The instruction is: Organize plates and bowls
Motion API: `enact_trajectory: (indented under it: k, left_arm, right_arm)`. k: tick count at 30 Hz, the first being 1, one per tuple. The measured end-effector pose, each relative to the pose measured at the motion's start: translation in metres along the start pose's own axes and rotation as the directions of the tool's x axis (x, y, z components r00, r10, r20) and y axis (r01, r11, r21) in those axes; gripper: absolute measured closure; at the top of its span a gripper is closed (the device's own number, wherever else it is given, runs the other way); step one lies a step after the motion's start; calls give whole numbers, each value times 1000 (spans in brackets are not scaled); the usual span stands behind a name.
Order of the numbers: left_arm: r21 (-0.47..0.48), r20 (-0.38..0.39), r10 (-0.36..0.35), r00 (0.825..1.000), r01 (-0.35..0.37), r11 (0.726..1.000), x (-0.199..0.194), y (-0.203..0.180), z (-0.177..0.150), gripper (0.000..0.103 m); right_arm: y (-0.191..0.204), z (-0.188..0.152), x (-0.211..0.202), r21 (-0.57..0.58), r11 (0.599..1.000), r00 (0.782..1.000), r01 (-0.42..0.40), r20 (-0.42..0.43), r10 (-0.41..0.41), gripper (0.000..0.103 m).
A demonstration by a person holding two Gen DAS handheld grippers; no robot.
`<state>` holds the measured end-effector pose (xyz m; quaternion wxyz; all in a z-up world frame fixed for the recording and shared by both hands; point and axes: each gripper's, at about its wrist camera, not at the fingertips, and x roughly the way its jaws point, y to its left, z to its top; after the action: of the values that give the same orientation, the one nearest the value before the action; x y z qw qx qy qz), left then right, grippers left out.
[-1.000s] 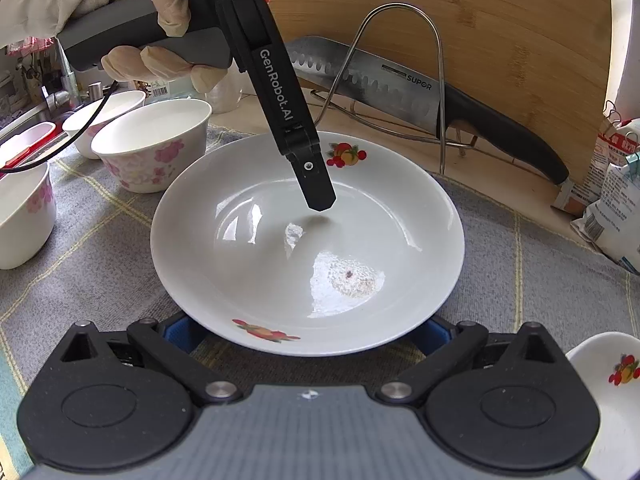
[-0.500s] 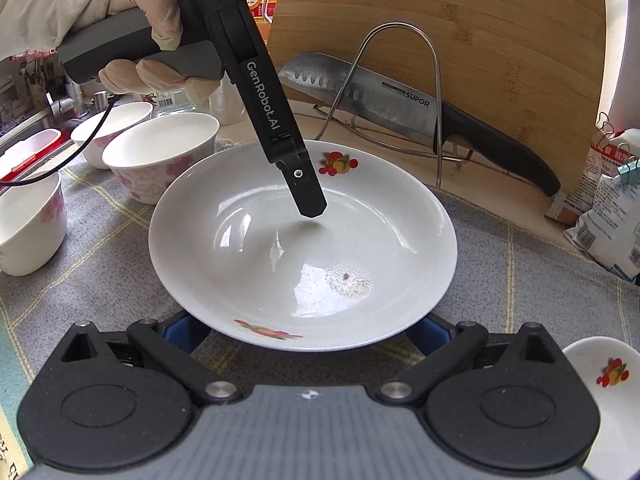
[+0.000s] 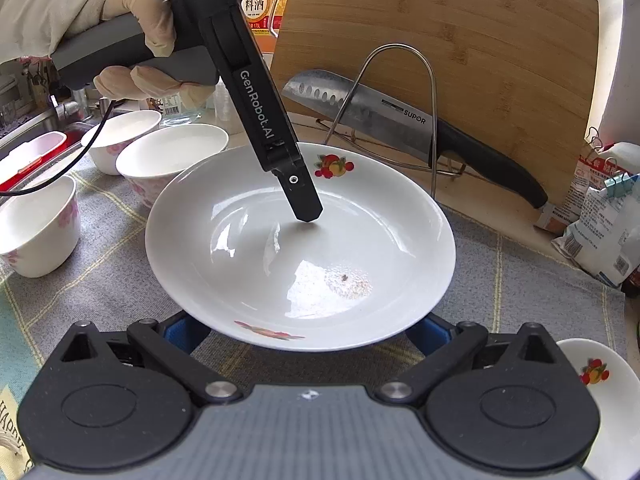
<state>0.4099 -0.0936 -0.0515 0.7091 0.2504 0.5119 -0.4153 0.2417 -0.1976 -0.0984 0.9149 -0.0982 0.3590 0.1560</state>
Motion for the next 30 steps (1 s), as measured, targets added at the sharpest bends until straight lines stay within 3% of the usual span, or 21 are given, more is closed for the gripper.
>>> enact_trajectory:
  k: [17, 30]
  left_arm:
    - [33, 19, 30, 999, -31, 999, -15, -38, 7, 38]
    - [118, 36, 12, 999, -16, 993, -7, -83, 40, 38]
  right_arm:
    - [-4, -11, -32, 26, 1000, 1000, 17, 22, -18, 0]
    - [-25, -33, -67, 91, 991, 995, 94, 34, -97, 0]
